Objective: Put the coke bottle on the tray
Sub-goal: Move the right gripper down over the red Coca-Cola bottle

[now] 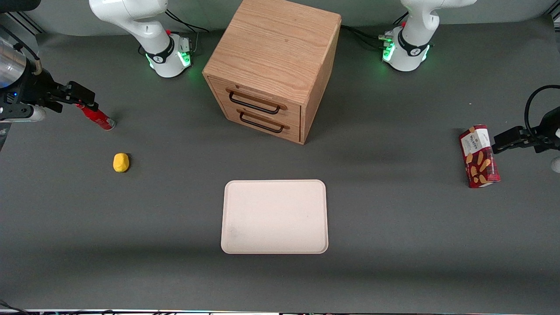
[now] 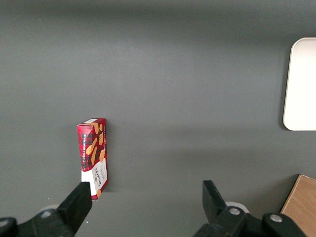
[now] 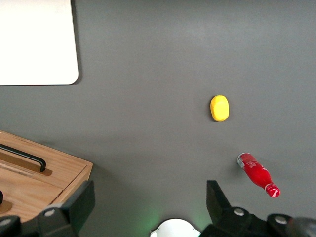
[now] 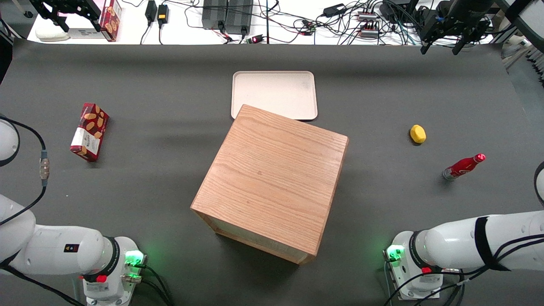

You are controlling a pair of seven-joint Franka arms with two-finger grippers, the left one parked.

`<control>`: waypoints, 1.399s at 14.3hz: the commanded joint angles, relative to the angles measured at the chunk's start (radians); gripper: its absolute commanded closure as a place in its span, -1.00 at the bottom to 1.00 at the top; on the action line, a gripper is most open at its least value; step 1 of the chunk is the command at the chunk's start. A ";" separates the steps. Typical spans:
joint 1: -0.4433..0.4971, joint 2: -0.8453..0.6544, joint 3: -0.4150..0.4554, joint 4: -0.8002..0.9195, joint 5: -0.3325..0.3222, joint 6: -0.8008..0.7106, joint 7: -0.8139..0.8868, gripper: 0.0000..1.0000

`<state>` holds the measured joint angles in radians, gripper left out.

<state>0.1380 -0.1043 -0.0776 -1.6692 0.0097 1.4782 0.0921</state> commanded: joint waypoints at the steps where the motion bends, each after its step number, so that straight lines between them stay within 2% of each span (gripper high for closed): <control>1: -0.006 -0.005 0.012 0.005 -0.017 0.007 0.024 -1.00; 5: -0.015 -0.001 -0.005 -0.018 -0.017 0.004 0.023 -1.00; 7: -0.018 -0.035 -0.063 -0.116 -0.025 0.031 -0.021 -1.00; 9: -0.018 -0.124 -0.112 -0.267 -0.094 0.138 -0.148 -1.00; 14: -0.017 -0.310 -0.298 -0.620 -0.185 0.350 -0.316 -1.00; 17: -0.015 -0.345 -0.418 -0.743 -0.250 0.454 -0.423 -1.00; 20: -0.017 -0.370 -0.493 -0.849 -0.348 0.549 -0.431 -1.00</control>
<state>0.1134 -0.4179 -0.5352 -2.4312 -0.2729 1.9607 -0.3255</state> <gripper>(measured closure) 0.000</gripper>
